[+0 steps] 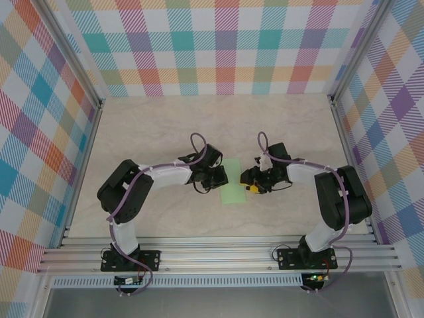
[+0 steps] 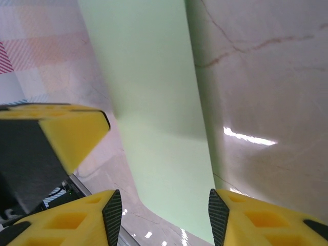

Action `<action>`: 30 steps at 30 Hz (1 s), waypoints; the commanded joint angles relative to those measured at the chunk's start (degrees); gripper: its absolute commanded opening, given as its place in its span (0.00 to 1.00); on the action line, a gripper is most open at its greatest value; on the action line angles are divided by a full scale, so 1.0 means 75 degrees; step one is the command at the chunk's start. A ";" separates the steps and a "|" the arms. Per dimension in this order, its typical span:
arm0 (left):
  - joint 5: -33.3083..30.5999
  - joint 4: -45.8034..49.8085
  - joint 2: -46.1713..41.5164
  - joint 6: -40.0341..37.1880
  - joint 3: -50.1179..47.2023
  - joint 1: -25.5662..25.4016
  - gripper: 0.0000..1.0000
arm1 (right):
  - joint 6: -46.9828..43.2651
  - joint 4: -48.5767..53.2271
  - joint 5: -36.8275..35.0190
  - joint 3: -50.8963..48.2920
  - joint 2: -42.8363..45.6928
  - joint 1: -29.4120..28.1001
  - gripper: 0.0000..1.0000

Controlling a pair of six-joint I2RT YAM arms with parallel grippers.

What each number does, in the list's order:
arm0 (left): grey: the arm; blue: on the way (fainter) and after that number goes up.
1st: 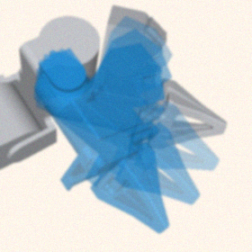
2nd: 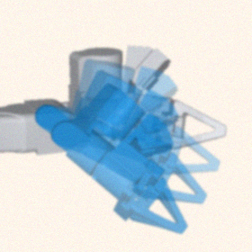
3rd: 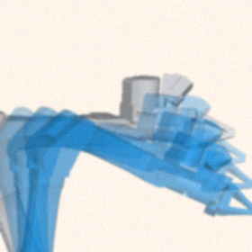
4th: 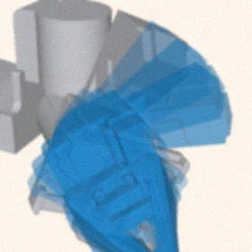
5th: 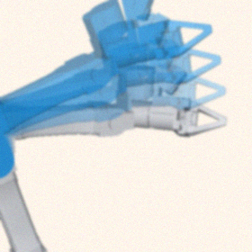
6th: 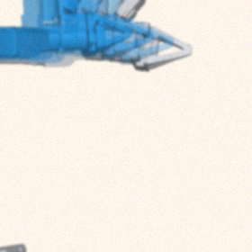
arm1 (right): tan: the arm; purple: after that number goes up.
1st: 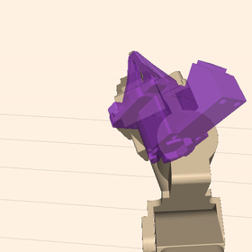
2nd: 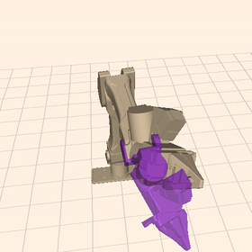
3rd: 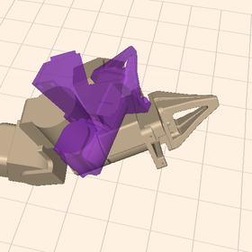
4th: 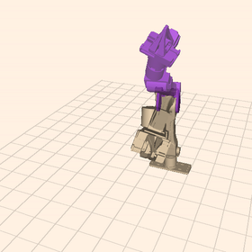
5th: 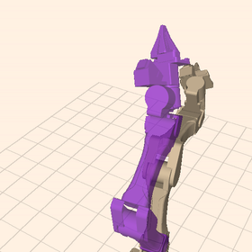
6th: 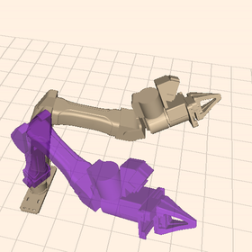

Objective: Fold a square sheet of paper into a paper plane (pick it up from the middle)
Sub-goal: Third fold the triangle at the center of the table.

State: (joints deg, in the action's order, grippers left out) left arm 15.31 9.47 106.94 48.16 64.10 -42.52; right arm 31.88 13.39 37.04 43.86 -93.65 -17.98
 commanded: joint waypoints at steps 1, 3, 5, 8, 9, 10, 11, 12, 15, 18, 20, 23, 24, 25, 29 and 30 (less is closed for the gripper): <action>-0.0131 0.0283 0.0320 -0.0174 0.0289 0.0000 0.10 | -0.0130 -0.0115 0.0119 -0.0111 -0.0077 0.0032 0.51; -0.0202 0.0360 0.0367 -0.0175 0.0296 -0.0001 0.09 | -0.0171 -0.0165 0.0220 -0.0072 -0.0214 0.0037 0.51; -0.0314 0.0395 0.0324 -0.0186 0.0213 -0.0001 0.09 | -0.0204 -0.0277 0.0414 -0.0048 -0.0329 0.0031 0.51; -0.0342 0.0377 0.0273 -0.0193 0.0092 0.0033 0.09 | -0.0190 -0.0422 0.0389 -0.0077 -0.0419 0.0008 0.52; -0.0353 0.0377 0.0283 -0.0214 0.0058 0.0045 0.09 | -0.0241 -0.0389 0.0352 -0.0062 -0.0473 0.0007 0.52; -0.0348 0.0355 0.0295 -0.0221 0.0022 0.0045 0.09 | -0.0297 -0.0369 0.0402 -0.0037 -0.0553 0.0006 0.52; -0.0335 0.0334 0.0317 -0.0221 0.0000 0.0063 0.09 | -0.0310 -0.0378 0.0446 -0.0035 -0.0599 0.0008 0.51; -0.0315 0.0310 0.0331 -0.0202 -0.0025 0.0057 0.09 | -0.0274 -0.0484 0.0585 -0.0074 -0.0625 0.0001 0.51; -0.0268 0.0185 0.0310 -0.0181 -0.0091 0.0058 0.09 | -0.0244 -0.0795 0.0932 -0.0175 -0.0627 -0.0056 0.50; -0.0221 0.0144 0.0263 -0.0208 -0.0115 0.0065 0.09 | -0.0229 -0.0813 0.0983 -0.0140 -0.0607 -0.0076 0.49; -0.0170 0.0159 0.0263 -0.0233 -0.0088 0.0065 0.09 | -0.0243 -0.0774 0.0956 -0.0072 -0.0581 -0.0075 0.48; -0.0166 0.0138 0.0160 -0.0280 -0.0131 0.0065 0.09 | -0.0257 -0.0565 0.0643 0.0111 -0.0622 -0.0071 0.48; -0.0206 0.0179 0.0123 -0.0287 -0.0144 0.0067 0.09 | -0.0262 -0.0515 0.0599 0.0184 -0.0637 -0.0066 0.48; -0.0242 0.0229 0.0095 -0.0290 -0.0132 0.0068 0.09 | -0.0257 -0.0519 0.0613 0.0221 -0.0653 -0.0067 0.49; -0.0251 0.0294 0.0106 -0.0316 -0.0122 0.0068 0.09 | -0.0255 -0.0560 0.0641 0.0427 -0.0705 -0.0065 0.50; -0.0263 0.0295 0.0103 -0.0312 -0.0132 0.0069 0.09 | -0.0250 -0.0539 0.0650 0.0498 -0.0723 -0.0061 0.51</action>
State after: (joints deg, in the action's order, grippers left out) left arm 13.85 10.37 109.06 46.85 63.94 -42.46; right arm 30.98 9.10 41.39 45.39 -98.13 -18.26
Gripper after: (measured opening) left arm 0.094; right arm 0.504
